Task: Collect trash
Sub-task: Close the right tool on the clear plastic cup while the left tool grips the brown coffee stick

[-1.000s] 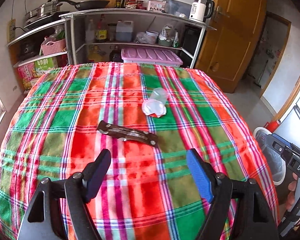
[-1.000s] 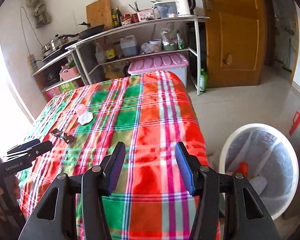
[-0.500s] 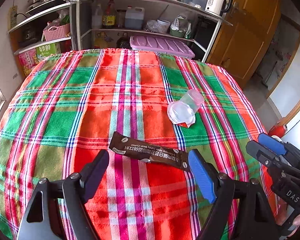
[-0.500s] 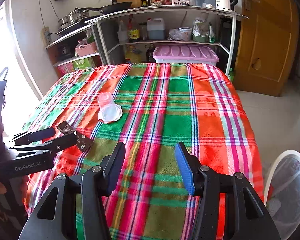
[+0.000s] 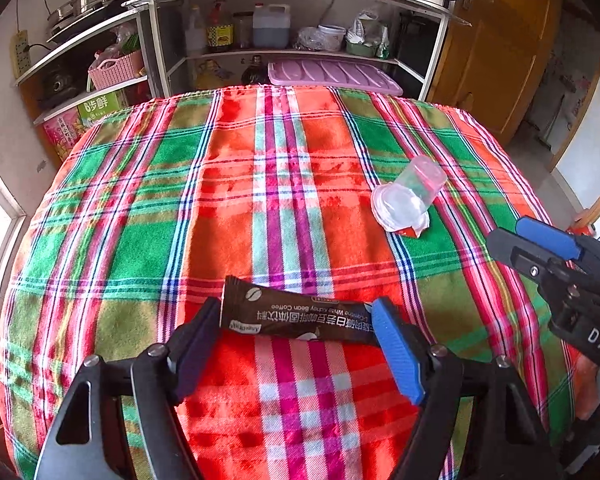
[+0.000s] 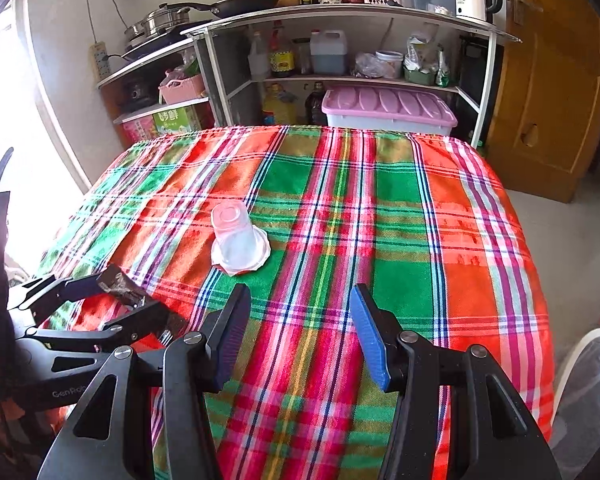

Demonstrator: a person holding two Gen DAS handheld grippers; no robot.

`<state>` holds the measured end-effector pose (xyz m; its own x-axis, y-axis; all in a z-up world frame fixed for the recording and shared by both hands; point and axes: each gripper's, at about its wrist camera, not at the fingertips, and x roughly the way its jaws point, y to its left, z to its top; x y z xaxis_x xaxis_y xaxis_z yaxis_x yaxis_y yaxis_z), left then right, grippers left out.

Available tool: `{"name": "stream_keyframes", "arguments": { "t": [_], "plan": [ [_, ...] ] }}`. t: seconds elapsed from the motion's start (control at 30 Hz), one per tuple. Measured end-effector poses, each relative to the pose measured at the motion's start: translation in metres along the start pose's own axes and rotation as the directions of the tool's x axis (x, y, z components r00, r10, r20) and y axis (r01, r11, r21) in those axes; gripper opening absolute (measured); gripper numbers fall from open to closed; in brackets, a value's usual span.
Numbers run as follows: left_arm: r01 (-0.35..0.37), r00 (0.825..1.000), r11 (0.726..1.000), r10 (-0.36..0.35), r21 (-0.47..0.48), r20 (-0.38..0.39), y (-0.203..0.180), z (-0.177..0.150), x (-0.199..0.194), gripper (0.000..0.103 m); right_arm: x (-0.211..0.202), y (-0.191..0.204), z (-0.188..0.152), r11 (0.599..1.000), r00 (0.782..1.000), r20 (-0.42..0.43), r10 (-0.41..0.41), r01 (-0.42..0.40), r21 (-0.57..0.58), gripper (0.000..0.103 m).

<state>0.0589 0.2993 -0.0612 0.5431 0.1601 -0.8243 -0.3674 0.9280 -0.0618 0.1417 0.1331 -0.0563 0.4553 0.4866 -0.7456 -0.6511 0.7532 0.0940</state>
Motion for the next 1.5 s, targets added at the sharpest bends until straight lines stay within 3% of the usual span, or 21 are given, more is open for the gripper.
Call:
{"name": "stream_keyframes", "arguments": {
  "t": [0.13,0.27,0.33,0.4,0.47,0.73,0.87,1.1,1.2,1.5],
  "plan": [
    [0.004,1.000,1.000,-0.004,0.001,-0.004,0.010,-0.006,-0.006,0.074,0.006,0.006,0.003,1.000,1.000,-0.003,0.012,-0.012,-0.011,0.053],
    [0.019,1.000,1.000,-0.019,-0.006,0.008,0.018,-0.011,-0.010,0.063,0.010,0.013,0.006,0.999,0.999,0.000,0.032,-0.032,-0.022,0.053],
    [0.039,0.999,0.998,-0.038,-0.044,0.015,0.022,-0.009,-0.010,0.063,0.014,0.017,0.008,0.999,0.999,-0.003,0.033,-0.033,-0.026,0.053],
    [0.064,0.998,0.994,-0.061,-0.089,0.026,0.025,-0.007,-0.010,0.066,0.016,0.019,0.008,0.999,0.999,-0.006,0.033,-0.033,-0.029,0.053],
    [0.085,0.996,0.992,-0.082,-0.094,0.035,0.026,-0.006,-0.007,0.077,0.014,0.021,0.008,0.999,0.999,0.000,0.035,-0.035,-0.031,0.053],
    [0.038,0.999,0.992,-0.034,-0.123,0.032,0.024,0.012,0.006,0.078,0.015,0.017,0.012,0.999,1.000,0.010,0.029,-0.029,-0.015,0.053],
    [-0.051,0.998,0.998,0.053,-0.046,0.041,0.019,0.013,0.011,0.066,0.019,0.018,0.016,0.999,0.999,0.011,0.041,-0.041,-0.017,0.053],
    [-0.060,0.997,0.997,0.063,-0.052,0.052,0.032,0.011,0.008,0.034,0.028,0.032,0.021,0.996,0.997,0.017,0.072,-0.071,-0.055,0.053],
    [-0.052,0.997,0.997,0.056,-0.062,0.058,0.037,0.009,0.006,0.026,0.035,0.038,0.024,0.995,0.997,0.013,0.078,-0.077,-0.065,0.053],
    [-0.003,0.997,0.997,0.009,-0.073,0.072,0.046,0.004,0.002,0.021,0.056,0.047,0.032,0.994,0.996,-0.007,0.089,-0.089,-0.065,0.053]
  ]
}}
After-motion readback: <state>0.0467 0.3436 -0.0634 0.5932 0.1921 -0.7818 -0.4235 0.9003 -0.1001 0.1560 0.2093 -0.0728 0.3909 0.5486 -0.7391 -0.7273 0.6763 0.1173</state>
